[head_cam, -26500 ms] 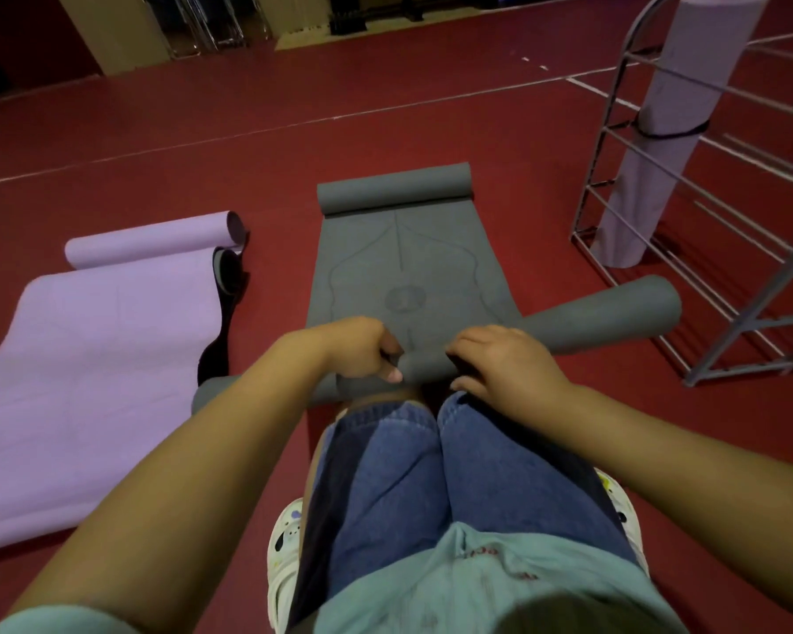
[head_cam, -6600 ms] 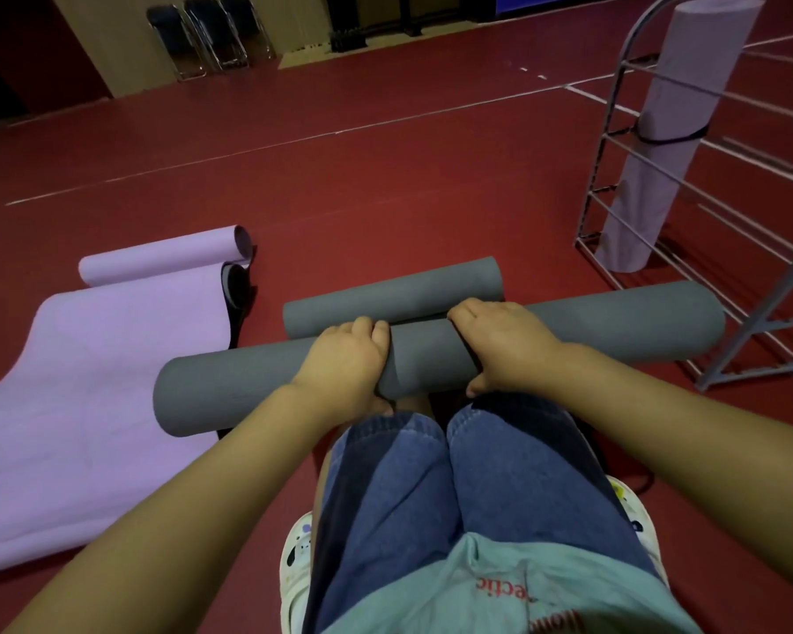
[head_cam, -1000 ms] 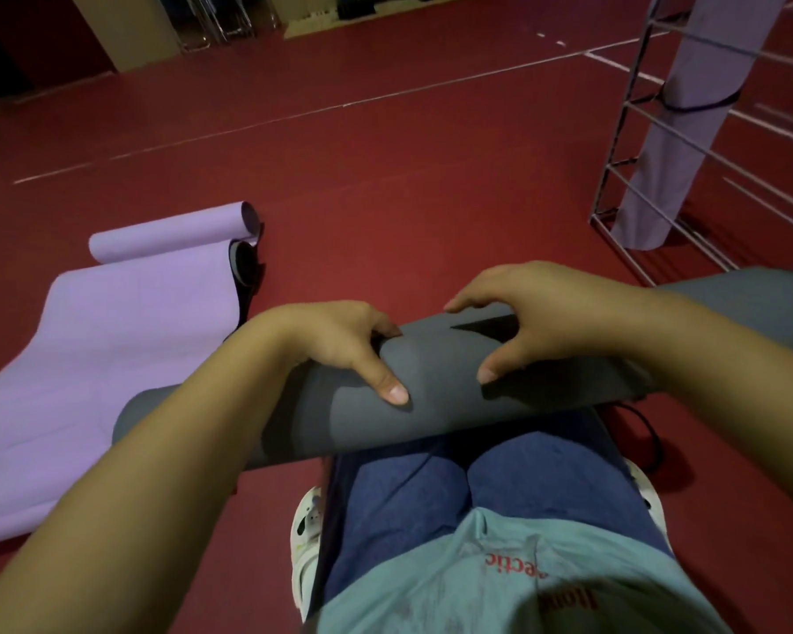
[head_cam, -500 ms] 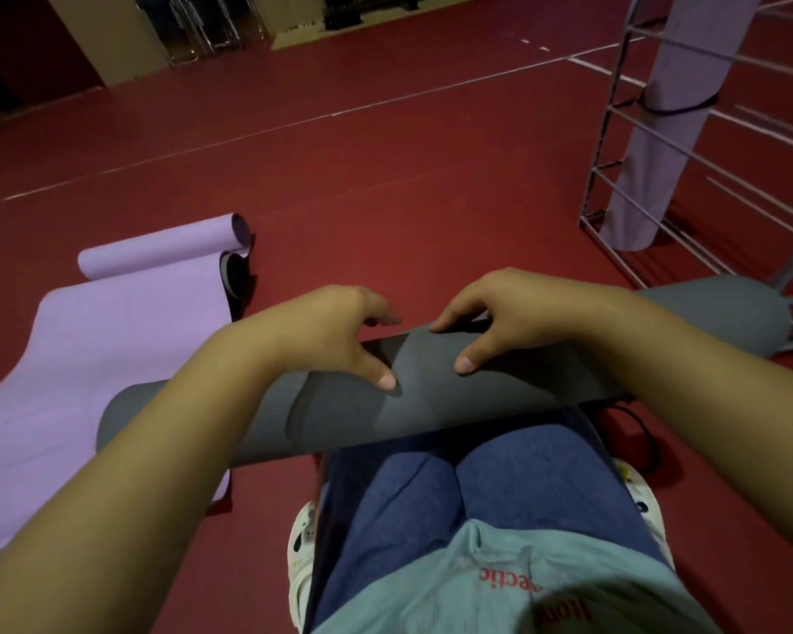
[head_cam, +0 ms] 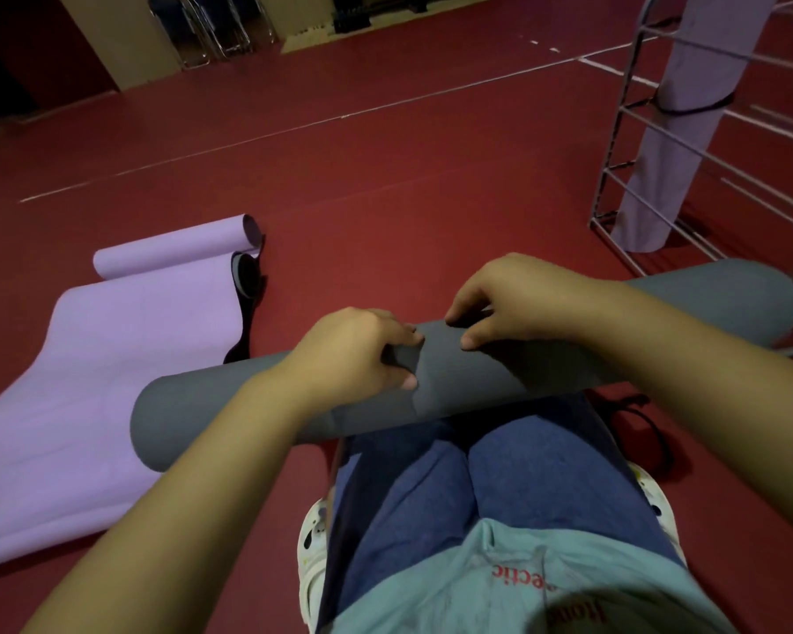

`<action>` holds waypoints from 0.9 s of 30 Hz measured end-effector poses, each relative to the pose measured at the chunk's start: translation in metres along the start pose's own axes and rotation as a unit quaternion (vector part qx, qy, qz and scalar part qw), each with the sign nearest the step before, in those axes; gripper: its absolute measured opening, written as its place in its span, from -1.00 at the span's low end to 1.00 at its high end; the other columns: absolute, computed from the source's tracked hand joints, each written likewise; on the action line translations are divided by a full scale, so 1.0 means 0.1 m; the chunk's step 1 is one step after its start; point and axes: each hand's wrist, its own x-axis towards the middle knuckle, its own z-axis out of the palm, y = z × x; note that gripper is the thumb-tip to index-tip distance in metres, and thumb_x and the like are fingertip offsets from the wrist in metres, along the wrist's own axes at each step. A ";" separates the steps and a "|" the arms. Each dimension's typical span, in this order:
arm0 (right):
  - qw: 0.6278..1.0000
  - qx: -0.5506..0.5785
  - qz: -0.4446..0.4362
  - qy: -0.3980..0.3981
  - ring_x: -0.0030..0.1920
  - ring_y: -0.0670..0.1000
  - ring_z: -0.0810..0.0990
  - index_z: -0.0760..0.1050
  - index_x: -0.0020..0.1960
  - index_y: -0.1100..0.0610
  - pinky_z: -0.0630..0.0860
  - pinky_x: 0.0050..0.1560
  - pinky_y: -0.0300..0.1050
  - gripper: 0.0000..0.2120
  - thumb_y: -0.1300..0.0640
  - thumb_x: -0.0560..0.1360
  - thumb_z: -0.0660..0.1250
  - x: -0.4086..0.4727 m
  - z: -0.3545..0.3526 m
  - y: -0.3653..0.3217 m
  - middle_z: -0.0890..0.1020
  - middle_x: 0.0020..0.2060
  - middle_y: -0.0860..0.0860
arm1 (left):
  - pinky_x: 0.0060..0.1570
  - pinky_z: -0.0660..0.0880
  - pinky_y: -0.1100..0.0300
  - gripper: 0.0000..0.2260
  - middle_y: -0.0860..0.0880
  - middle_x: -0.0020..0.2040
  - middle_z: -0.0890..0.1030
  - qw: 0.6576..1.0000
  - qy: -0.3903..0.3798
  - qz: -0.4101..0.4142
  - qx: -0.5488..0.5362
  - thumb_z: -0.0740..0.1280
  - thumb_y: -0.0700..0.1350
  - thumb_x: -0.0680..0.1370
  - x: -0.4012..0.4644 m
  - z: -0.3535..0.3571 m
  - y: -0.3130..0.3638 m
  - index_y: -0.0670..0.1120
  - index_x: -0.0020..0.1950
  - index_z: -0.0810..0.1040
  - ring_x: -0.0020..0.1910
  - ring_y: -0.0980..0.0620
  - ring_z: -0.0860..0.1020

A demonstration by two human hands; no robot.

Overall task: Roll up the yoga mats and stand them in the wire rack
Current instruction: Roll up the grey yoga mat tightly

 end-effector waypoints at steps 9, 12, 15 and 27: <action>0.997 -0.063 0.007 0.046 0.25 -0.01 0.50 0.48 0.33 -0.01 0.44 0.23 -0.08 -0.42 -0.10 0.35 0.49 -0.04 0.21 -0.03 0.56 0.25 -0.07 | 0.17 0.43 0.16 -0.55 0.06 0.20 0.60 0.994 -0.069 -0.033 -0.083 0.48 0.04 0.42 0.24 -0.12 -0.20 0.06 0.30 0.53 0.14 0.08 0.53; 0.999 -0.034 0.015 0.031 0.22 -0.07 0.51 0.51 0.31 -0.02 0.40 0.15 -0.21 -0.44 -0.09 0.34 0.51 0.03 0.11 -0.01 0.57 0.24 -0.10 | 0.14 0.41 0.22 -0.58 0.04 0.20 0.59 0.992 -0.071 -0.035 -0.095 0.44 -0.01 0.47 0.27 -0.13 -0.19 0.02 0.32 0.52 0.15 0.07 0.53; 1.000 -0.008 0.015 0.008 0.19 -0.08 0.52 0.53 0.28 -0.02 0.40 0.11 -0.23 -0.47 -0.07 0.35 0.51 0.13 0.04 0.05 0.58 0.21 -0.12 | 0.10 0.39 0.21 -0.63 -0.03 0.19 0.59 0.999 -0.029 -0.012 -0.034 0.39 -0.07 0.51 0.23 -0.11 -0.14 -0.04 0.31 0.53 0.16 -0.02 0.52; 0.998 0.003 0.014 -0.062 0.19 -0.03 0.51 0.49 0.32 0.01 0.44 0.24 -0.04 -0.55 -0.05 0.46 0.41 0.38 -0.07 0.15 0.56 0.24 -0.08 | 0.20 0.35 0.21 -0.29 0.02 0.33 0.45 0.999 0.007 -0.025 -0.036 0.52 0.13 0.33 0.09 0.03 -0.07 -0.03 0.42 0.39 0.28 0.03 0.43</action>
